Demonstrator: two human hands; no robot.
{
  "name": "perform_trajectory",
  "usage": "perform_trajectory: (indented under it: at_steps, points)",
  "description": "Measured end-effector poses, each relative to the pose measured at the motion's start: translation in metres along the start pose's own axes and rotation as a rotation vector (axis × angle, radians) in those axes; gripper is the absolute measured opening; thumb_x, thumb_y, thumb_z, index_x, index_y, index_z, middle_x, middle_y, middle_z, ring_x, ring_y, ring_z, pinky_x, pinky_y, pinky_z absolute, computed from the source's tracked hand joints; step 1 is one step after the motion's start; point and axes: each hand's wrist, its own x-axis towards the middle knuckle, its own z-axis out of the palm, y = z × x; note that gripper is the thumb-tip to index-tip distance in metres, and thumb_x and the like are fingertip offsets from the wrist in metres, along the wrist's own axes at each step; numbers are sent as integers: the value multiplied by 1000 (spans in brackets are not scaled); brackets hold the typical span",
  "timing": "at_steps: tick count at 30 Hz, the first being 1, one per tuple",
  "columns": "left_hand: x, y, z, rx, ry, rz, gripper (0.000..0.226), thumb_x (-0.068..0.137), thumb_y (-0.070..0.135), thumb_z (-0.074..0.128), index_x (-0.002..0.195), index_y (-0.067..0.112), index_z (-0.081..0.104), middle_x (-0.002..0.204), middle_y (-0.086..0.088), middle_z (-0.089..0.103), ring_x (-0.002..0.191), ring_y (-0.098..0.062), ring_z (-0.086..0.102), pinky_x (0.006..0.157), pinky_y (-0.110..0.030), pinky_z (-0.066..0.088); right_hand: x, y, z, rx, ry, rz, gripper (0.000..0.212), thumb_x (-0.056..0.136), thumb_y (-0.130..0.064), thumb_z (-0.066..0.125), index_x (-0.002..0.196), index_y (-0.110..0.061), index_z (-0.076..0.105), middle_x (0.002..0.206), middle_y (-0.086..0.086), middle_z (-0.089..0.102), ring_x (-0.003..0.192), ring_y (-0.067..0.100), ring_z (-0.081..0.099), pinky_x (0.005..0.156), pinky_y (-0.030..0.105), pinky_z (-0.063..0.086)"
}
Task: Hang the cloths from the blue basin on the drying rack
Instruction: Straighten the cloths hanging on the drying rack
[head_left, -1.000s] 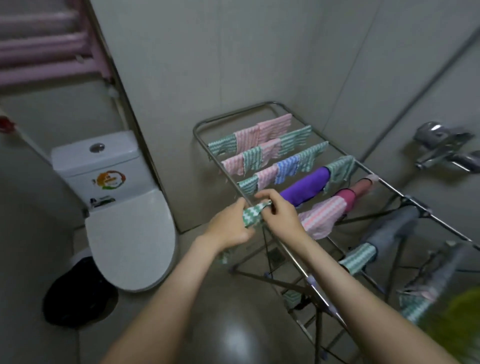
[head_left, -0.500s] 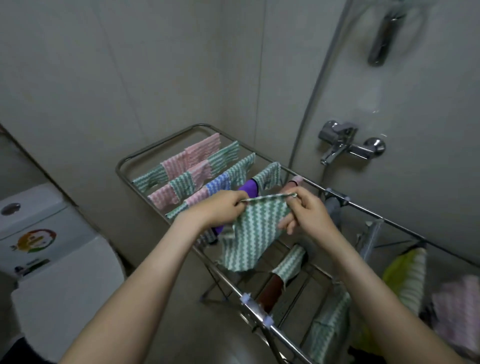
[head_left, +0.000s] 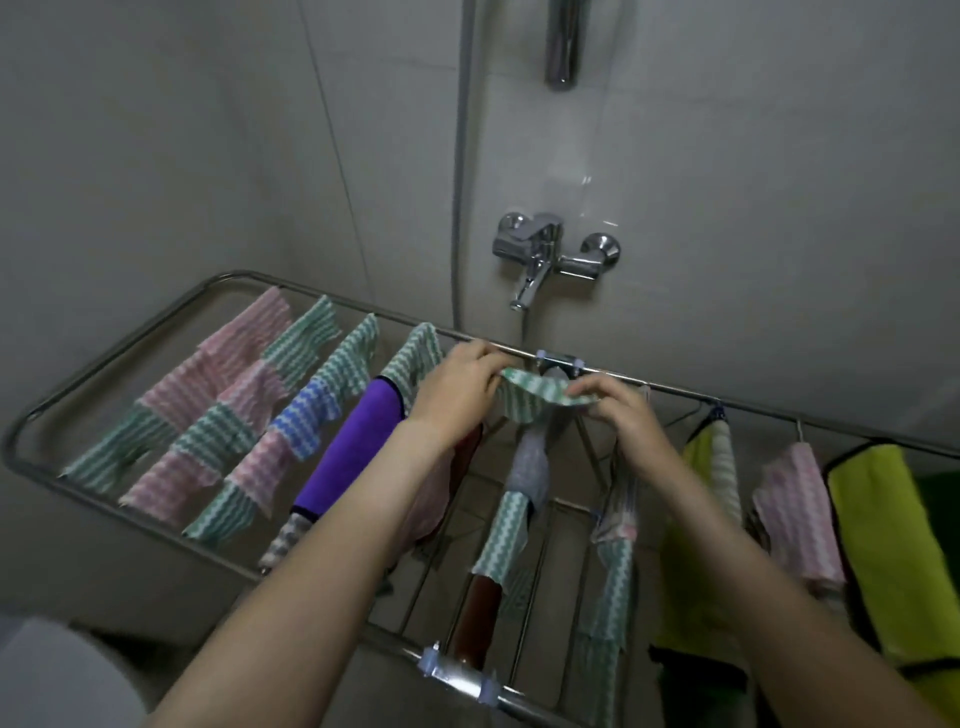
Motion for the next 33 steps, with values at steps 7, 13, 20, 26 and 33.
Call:
perform_trajectory:
  at_steps: [7,13,20,26,33]
  points:
    - [-60,-35,73,84,-363,208,29,87,25,47,93,9,70,97,-11,63,90,-32,56,79,-38,44,-37,73,23,-308,-80,527,50,102,-40,31,82,-11,67,89,-3,62,87,12,57,79,25,44]
    - [-66,-46,90,115,-547,263,19,90,22,53,101,12,65,105,-9,58,103,-26,49,88,-37,41,-41,88,40,-519,-215,458,35,97,-27,45,75,-1,48,78,16,41,70,20,42,65,30,30]
    - [-58,-39,93,-22,-938,-15,29,88,14,47,111,14,65,120,-8,63,111,-27,57,92,-31,45,-39,99,44,-521,-428,582,31,97,-26,46,102,1,62,99,16,61,83,22,57,76,34,48]
    - [-50,-25,100,-408,-809,-328,52,99,34,41,148,21,28,139,-6,49,117,-19,52,87,-22,38,-39,111,47,-550,-268,576,31,95,-24,47,90,5,56,98,24,61,80,29,58,73,36,46]
    - [-40,-24,109,-543,-583,-619,27,100,24,38,100,8,59,106,-19,66,89,-32,64,85,-41,52,-12,104,40,-220,102,687,30,95,-24,51,120,-8,46,114,16,57,79,20,58,69,34,52]
